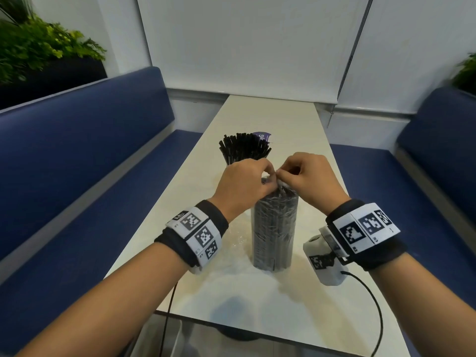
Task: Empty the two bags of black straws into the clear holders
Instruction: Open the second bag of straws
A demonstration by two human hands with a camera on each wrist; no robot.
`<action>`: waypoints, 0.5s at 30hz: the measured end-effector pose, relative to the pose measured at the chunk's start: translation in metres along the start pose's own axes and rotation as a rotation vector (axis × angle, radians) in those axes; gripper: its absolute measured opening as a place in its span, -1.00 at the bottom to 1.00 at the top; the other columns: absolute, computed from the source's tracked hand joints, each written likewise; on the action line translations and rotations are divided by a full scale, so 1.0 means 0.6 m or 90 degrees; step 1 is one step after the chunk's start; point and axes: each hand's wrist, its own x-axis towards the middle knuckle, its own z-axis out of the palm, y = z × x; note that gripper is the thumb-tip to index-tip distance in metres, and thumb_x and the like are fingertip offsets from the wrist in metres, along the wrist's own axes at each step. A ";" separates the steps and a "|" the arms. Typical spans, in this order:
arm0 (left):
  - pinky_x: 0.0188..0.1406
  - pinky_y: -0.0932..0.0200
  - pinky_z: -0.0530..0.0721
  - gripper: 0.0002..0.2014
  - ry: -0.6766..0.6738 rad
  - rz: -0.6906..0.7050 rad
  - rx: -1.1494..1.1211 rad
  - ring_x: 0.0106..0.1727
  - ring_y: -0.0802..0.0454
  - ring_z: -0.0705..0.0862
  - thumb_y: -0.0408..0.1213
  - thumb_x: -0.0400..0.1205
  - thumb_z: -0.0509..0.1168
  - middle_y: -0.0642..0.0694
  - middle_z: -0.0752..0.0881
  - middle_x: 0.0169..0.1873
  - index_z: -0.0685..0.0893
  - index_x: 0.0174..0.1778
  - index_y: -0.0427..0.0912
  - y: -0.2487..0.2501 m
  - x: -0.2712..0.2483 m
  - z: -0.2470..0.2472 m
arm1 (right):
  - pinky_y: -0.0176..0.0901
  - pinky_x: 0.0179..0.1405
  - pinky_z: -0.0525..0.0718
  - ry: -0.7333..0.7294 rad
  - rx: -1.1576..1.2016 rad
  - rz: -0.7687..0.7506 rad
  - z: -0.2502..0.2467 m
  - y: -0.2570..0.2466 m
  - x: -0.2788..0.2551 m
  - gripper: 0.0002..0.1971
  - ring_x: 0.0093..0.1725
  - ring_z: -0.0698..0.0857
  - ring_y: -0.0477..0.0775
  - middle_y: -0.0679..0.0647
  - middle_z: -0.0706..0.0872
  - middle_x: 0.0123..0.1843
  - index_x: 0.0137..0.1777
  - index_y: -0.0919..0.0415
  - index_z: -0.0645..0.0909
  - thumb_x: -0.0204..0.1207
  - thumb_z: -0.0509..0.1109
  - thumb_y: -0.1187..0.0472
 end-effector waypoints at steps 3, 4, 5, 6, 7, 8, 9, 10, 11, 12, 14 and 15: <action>-0.36 -0.06 0.74 -0.75 0.006 0.005 0.020 -0.37 -0.12 0.73 -0.11 0.50 0.30 -0.17 0.78 -0.40 0.71 -0.17 -0.24 0.002 0.001 0.002 | 0.07 -0.16 0.66 -0.008 -0.034 -0.027 0.002 -0.001 0.002 -0.83 -0.21 0.66 0.15 0.19 0.75 -0.23 -0.22 0.30 0.73 0.44 0.37 0.21; -0.37 -0.06 0.73 -0.75 0.004 -0.004 0.012 -0.38 -0.11 0.72 -0.11 0.50 0.30 -0.17 0.78 -0.41 0.70 -0.18 -0.24 -0.001 0.000 0.003 | 0.06 -0.16 0.65 -0.010 -0.032 -0.029 0.001 0.001 0.002 -0.82 -0.21 0.66 0.15 0.19 0.75 -0.22 -0.20 0.30 0.75 0.45 0.37 0.21; -0.36 -0.07 0.73 -0.76 -0.002 -0.011 -0.001 -0.38 -0.10 0.71 -0.10 0.51 0.30 -0.16 0.77 -0.39 0.69 -0.18 -0.24 -0.003 -0.001 0.004 | 0.05 -0.16 0.64 -0.011 -0.023 -0.026 0.000 0.005 0.003 -0.83 -0.21 0.67 0.16 0.20 0.75 -0.21 -0.18 0.30 0.76 0.46 0.37 0.22; -0.33 -0.06 0.73 -0.76 -0.008 -0.018 -0.023 -0.34 -0.09 0.72 -0.10 0.52 0.29 -0.16 0.78 -0.35 0.68 -0.18 -0.23 -0.002 -0.004 0.003 | 0.01 -0.17 0.63 -0.009 -0.009 -0.018 -0.001 0.009 0.003 -0.83 -0.20 0.67 0.16 0.21 0.76 -0.20 -0.16 0.30 0.76 0.47 0.37 0.23; -0.27 -0.04 0.75 -0.78 -0.011 -0.034 -0.064 -0.28 -0.08 0.74 -0.13 0.52 0.29 -0.16 0.80 -0.27 0.68 -0.17 -0.24 -0.002 -0.007 0.003 | -0.07 -0.19 0.60 -0.004 0.006 -0.006 -0.002 0.014 0.003 -0.84 -0.20 0.67 0.14 0.23 0.77 -0.19 -0.14 0.30 0.77 0.47 0.38 0.24; -0.18 0.02 0.78 -0.82 -0.008 -0.067 -0.129 -0.19 -0.07 0.76 -0.18 0.53 0.32 -0.15 0.81 -0.18 0.67 -0.17 -0.25 -0.002 -0.008 0.003 | -0.19 -0.23 0.56 0.002 0.027 0.009 -0.002 0.018 0.003 -0.84 -0.21 0.65 0.10 0.23 0.78 -0.17 -0.12 0.30 0.77 0.47 0.39 0.24; -0.11 0.10 0.79 -0.87 -0.002 -0.116 -0.208 -0.10 -0.05 0.77 -0.25 0.53 0.35 -0.13 0.80 -0.11 0.66 -0.17 -0.26 0.000 -0.008 0.002 | -0.30 -0.26 0.52 0.007 0.052 0.025 -0.002 0.021 0.002 -0.84 -0.22 0.64 0.06 0.24 0.79 -0.15 -0.11 0.31 0.77 0.47 0.40 0.24; -0.06 0.17 0.79 -0.90 0.004 -0.172 -0.279 -0.05 -0.03 0.77 -0.28 0.53 0.37 -0.09 0.79 -0.09 0.65 -0.16 -0.26 0.001 -0.008 0.003 | -0.39 -0.27 0.50 0.011 0.072 0.037 0.000 0.023 0.001 -0.84 -0.21 0.63 0.04 0.24 0.79 -0.14 -0.10 0.31 0.76 0.47 0.40 0.24; -0.04 0.20 0.79 -0.91 0.009 -0.217 -0.329 -0.02 0.00 0.76 -0.29 0.54 0.38 -0.06 0.77 -0.08 0.64 -0.15 -0.24 0.002 -0.009 0.003 | -0.43 -0.26 0.49 0.016 0.082 0.042 0.001 0.023 0.001 -0.84 -0.20 0.63 0.02 0.24 0.80 -0.13 -0.09 0.31 0.76 0.47 0.40 0.24; -0.01 0.18 0.79 -0.91 0.007 -0.242 -0.349 0.01 0.02 0.75 -0.28 0.55 0.36 -0.03 0.76 -0.08 0.63 -0.11 -0.21 0.002 -0.009 0.003 | -0.40 -0.25 0.51 0.019 0.084 0.039 0.002 0.022 0.002 -0.84 -0.20 0.63 0.02 0.24 0.80 -0.12 -0.09 0.31 0.76 0.47 0.40 0.23; 0.08 0.10 0.77 -0.84 -0.018 -0.202 -0.304 0.09 0.04 0.73 -0.21 0.57 0.34 -0.05 0.76 -0.01 0.61 0.01 -0.15 0.000 -0.010 0.001 | -0.26 -0.18 0.56 0.024 0.081 0.031 -0.001 0.019 0.003 -0.84 -0.17 0.65 0.04 0.24 0.79 -0.11 -0.09 0.30 0.75 0.48 0.40 0.23; 0.08 0.07 0.76 -0.78 -0.037 -0.152 -0.251 0.10 0.03 0.73 -0.15 0.57 0.34 -0.07 0.76 0.02 0.59 0.08 -0.13 -0.002 -0.011 0.001 | -0.19 -0.13 0.58 0.022 0.076 0.026 -0.003 0.018 0.003 -0.84 -0.16 0.66 0.05 0.24 0.79 -0.11 -0.09 0.30 0.75 0.48 0.40 0.24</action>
